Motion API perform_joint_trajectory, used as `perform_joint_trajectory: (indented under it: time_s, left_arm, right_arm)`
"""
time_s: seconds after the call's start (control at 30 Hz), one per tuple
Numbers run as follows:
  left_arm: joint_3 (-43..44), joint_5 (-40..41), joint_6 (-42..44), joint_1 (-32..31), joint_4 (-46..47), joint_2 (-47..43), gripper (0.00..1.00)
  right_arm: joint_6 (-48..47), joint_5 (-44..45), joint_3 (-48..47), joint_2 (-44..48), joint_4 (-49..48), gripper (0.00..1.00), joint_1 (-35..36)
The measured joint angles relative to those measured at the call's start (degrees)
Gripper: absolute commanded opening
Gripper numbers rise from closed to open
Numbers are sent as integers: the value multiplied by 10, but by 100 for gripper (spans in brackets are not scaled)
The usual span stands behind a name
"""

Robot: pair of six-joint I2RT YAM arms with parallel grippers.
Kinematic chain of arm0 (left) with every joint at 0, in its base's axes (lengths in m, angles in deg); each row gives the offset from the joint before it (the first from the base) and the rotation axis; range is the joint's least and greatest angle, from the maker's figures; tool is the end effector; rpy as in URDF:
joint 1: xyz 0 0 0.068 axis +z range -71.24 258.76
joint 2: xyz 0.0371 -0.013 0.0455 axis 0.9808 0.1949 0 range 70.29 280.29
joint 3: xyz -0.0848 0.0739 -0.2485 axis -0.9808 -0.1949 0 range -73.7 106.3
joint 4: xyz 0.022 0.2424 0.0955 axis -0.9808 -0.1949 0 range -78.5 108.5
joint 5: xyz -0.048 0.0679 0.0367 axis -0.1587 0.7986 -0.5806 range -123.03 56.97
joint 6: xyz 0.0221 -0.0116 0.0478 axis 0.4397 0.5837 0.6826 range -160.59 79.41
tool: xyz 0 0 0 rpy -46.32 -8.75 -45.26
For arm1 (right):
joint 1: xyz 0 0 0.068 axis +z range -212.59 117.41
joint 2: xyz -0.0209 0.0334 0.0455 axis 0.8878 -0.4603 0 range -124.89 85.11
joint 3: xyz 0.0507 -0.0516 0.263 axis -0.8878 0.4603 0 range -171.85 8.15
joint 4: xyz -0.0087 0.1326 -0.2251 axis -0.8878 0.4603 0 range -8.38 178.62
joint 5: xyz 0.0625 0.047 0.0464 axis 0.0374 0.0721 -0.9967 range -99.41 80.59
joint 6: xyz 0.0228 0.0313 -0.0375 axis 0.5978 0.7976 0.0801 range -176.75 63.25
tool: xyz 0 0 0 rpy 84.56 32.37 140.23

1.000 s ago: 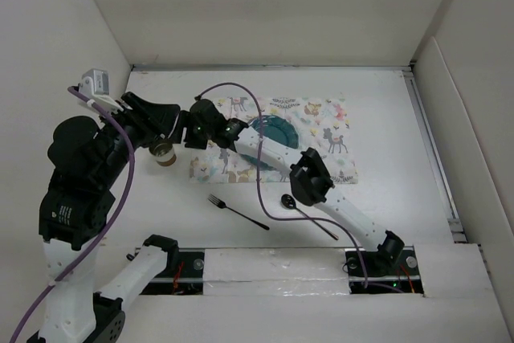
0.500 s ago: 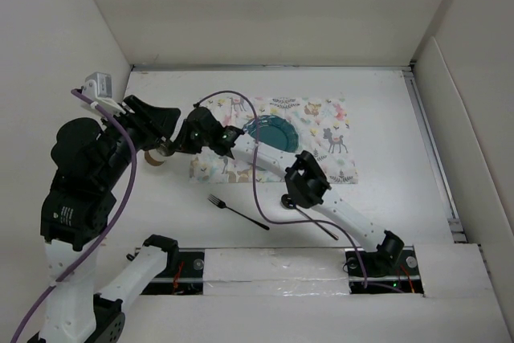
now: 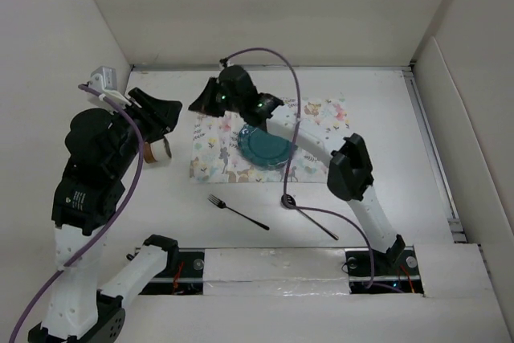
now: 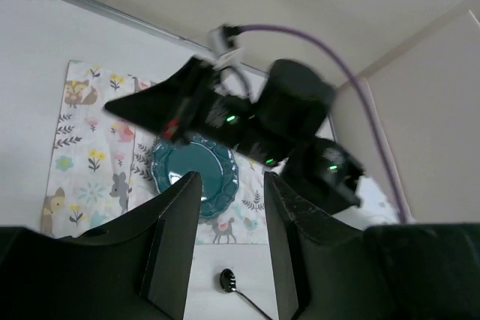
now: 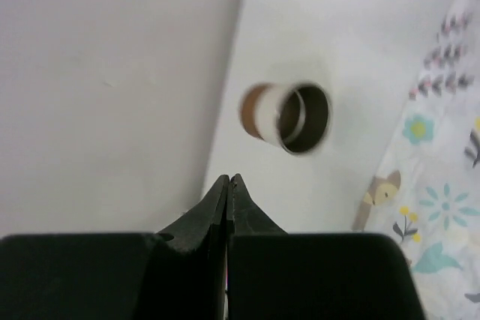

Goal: Set the dinner table for one person

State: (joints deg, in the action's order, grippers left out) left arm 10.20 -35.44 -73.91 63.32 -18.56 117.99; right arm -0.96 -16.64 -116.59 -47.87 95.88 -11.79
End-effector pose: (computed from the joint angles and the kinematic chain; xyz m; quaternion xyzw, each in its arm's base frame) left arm 0.1096 -0.0317 0.5002 -0.0961 0.7059 -0.3033 0.6329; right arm 0.3454 0.4307 0.2890 0.0011 0.8306 0.4758 0.2894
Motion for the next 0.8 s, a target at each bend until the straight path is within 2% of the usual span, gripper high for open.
perform_joint_trajectory:
  time_s: [0.03, 0.07, 0.1, 0.17, 0.2, 0.3, 0.4, 0.5, 0.67, 0.8]
  left_arm:
    - [-5, 2, -2, 0, 6, 2, 36]
    - [-10, 4, -2, 0, 10, 4, 36]
    - [-11, 11, -2, 0, 11, 7, 36]
    - [-11, 26, -2, 0, 12, 12, 36]
    - [-11, 32, -2, 0, 12, 14, 36]
    - [-11, 41, -3, 0, 11, 21, 36]
    - [-9, 42, -2, 0, 1, 29, 36]
    - [-2, 43, -1, 0, -21, 39, 36]
    - [5, 44, 5, 0, -52, 45, 36]
    - [5, 42, 12, 0, -67, 45, 35]
  right_arm:
    - [-14, -8, 0, 17, -16, 20, -12]
    - [-14, -9, -1, 34, -16, 20, -25]
    - [-22, -15, 2, 44, -27, 34, -35]
    - [-38, -31, 7, 51, -47, 46, -50]
    - [-48, -42, 3, 45, -52, 55, -52]
    - [-70, -82, -58, -23, -52, 67, -42]
    - [-83, -110, -154, -129, -45, 74, -20]
    - [-80, -127, -193, -209, -49, 76, 0]
    - [-57, -132, -230, -300, -69, 79, 25]
    - [-33, -122, -253, -325, -117, 78, 32]
